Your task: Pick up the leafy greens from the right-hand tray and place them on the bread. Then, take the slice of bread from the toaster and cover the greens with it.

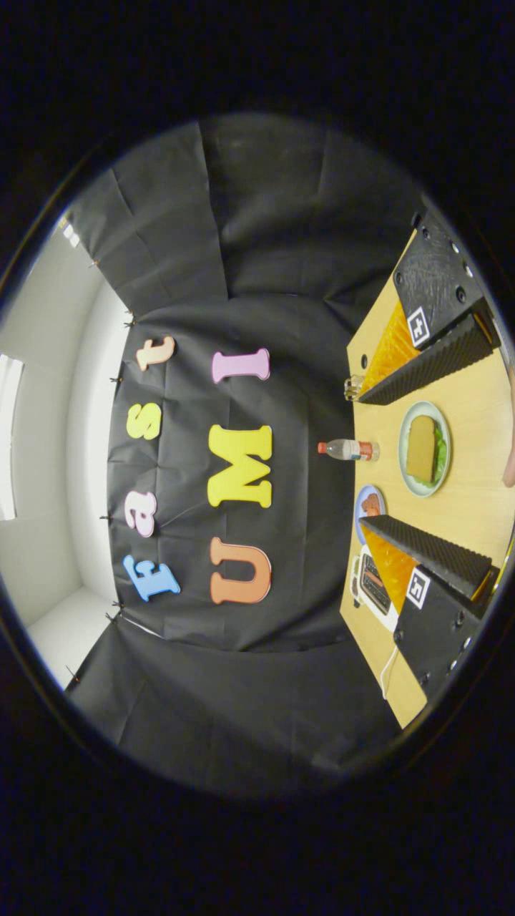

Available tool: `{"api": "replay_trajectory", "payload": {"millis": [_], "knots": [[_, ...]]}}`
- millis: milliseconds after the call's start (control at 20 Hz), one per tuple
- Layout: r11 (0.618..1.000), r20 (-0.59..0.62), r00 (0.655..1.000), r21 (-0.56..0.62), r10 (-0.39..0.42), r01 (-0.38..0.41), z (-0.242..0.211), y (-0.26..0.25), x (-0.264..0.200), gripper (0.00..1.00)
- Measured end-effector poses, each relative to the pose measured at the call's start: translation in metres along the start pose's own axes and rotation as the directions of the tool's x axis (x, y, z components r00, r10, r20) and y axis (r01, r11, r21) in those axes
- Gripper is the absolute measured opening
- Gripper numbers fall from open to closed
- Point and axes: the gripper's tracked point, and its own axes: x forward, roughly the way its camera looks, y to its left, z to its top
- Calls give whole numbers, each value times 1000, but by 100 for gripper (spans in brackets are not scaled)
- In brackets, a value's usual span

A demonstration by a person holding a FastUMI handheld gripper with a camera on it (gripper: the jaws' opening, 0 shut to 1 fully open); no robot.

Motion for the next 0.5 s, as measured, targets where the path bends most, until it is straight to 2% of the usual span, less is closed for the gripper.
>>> {"api": "replay_trajectory", "payload": {"millis": [500], "knots": [[1000, 45, 999, 2, -19, 19, 20, -7, -28, 96]]}}
